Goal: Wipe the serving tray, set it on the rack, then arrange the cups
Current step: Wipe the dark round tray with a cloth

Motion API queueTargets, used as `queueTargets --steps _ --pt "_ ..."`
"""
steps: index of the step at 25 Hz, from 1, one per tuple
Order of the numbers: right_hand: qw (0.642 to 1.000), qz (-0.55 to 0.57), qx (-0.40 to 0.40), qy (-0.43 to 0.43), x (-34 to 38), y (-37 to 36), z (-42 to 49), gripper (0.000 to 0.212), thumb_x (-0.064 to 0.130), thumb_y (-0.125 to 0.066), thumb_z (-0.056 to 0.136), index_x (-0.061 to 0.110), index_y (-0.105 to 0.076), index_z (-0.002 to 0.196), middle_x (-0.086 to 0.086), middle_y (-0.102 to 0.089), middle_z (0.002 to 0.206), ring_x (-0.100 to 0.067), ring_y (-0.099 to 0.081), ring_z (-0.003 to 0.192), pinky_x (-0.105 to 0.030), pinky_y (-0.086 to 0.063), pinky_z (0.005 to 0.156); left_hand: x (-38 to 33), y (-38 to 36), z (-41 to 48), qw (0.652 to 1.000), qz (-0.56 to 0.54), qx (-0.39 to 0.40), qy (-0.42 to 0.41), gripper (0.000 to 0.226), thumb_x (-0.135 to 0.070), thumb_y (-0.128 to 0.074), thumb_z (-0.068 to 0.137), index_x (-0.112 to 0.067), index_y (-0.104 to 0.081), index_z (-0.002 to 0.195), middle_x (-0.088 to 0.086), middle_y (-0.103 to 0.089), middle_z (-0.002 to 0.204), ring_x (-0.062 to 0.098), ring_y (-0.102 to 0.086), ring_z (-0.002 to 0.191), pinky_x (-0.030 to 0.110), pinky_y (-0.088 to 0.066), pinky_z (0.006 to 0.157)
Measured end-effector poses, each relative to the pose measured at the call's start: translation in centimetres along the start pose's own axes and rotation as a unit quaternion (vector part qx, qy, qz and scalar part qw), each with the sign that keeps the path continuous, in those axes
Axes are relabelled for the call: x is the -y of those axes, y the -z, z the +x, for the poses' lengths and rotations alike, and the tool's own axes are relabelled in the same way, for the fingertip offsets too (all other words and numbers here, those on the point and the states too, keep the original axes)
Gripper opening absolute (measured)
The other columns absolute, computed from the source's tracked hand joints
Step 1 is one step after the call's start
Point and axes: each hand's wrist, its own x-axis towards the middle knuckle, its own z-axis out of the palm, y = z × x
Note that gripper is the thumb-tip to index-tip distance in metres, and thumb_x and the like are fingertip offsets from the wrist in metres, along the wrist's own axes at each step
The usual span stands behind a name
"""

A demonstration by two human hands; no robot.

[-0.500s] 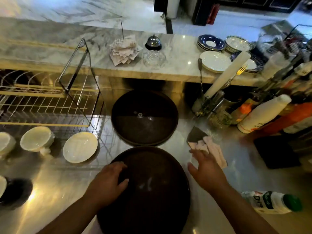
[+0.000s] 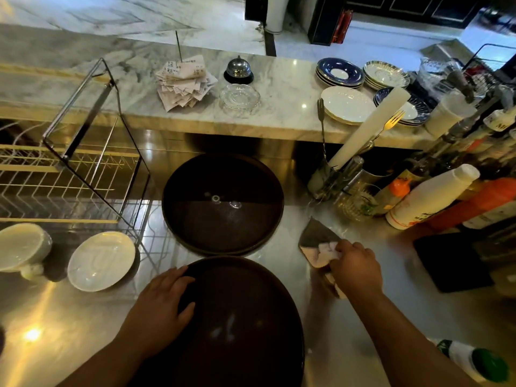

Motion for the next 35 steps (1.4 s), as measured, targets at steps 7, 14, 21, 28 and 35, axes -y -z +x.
queueTargets --steps 7,14,21,28,35 --pt "0.955 0.266 -0.121 0.057 1.6 6.3 -4.9 0.026 0.022 -0.069 0.088 0.027 -0.059 0.112 -0.004 -0.062 0.111 -0.022 -0.060 0.089 -0.035 -0.049 0.068 0.8 -0.4 -4.5 0.999 0.029 0.021 -0.022 0.072 -0.061 -0.032 0.084 -0.027 -0.059 0.141 0.000 -0.037 0.165 0.022 -0.032 0.153 0.041 -0.018 0.125" --pt "0.844 0.530 -0.080 -0.023 5.7 13.6 -10.6 0.026 0.034 -0.068 0.092 0.028 -0.060 0.116 -0.001 -0.070 0.110 -0.014 -0.072 0.091 -0.037 -0.061 0.073 4.1 -2.6 -9.0 0.996 0.071 0.017 -0.052 0.071 -0.067 -0.041 0.090 -0.030 -0.050 0.150 0.000 -0.023 0.169 0.022 -0.011 0.158 0.055 -0.006 0.127" --pt "0.869 0.489 -0.042 -0.069 12.9 5.5 -14.0 0.031 0.017 -0.073 0.087 0.027 -0.055 0.111 -0.002 -0.068 0.102 -0.015 -0.069 0.086 -0.044 -0.060 0.081 8.2 -4.9 -10.8 0.987 0.064 -0.017 -0.148 0.071 -0.068 -0.048 0.090 -0.034 -0.046 0.151 -0.001 -0.030 0.168 0.022 -0.009 0.160 0.067 -0.009 0.123" --pt "0.985 0.085 0.012 0.149 15.8 -6.1 -15.4 0.065 0.057 -0.056 0.084 0.037 -0.040 0.145 -0.005 -0.050 0.137 -0.028 -0.051 0.119 -0.044 -0.047 0.098 10.0 -6.7 -10.6 0.974 0.058 -0.041 -0.217 0.073 -0.072 -0.040 0.092 -0.035 -0.039 0.155 -0.003 -0.027 0.169 0.021 -0.010 0.160 0.062 -0.003 0.126" --pt "0.989 0.017 -0.049 0.138 16.1 -9.3 -13.1 0.055 0.054 -0.049 0.086 0.035 -0.049 0.137 -0.013 -0.055 0.129 -0.037 -0.053 0.107 -0.047 -0.050 0.086 10.3 -7.4 -10.3 0.973 0.047 -0.053 -0.218 0.073 -0.065 -0.051 0.088 -0.035 -0.042 0.154 -0.003 -0.032 0.166 0.020 -0.014 0.159 0.060 -0.009 0.126"
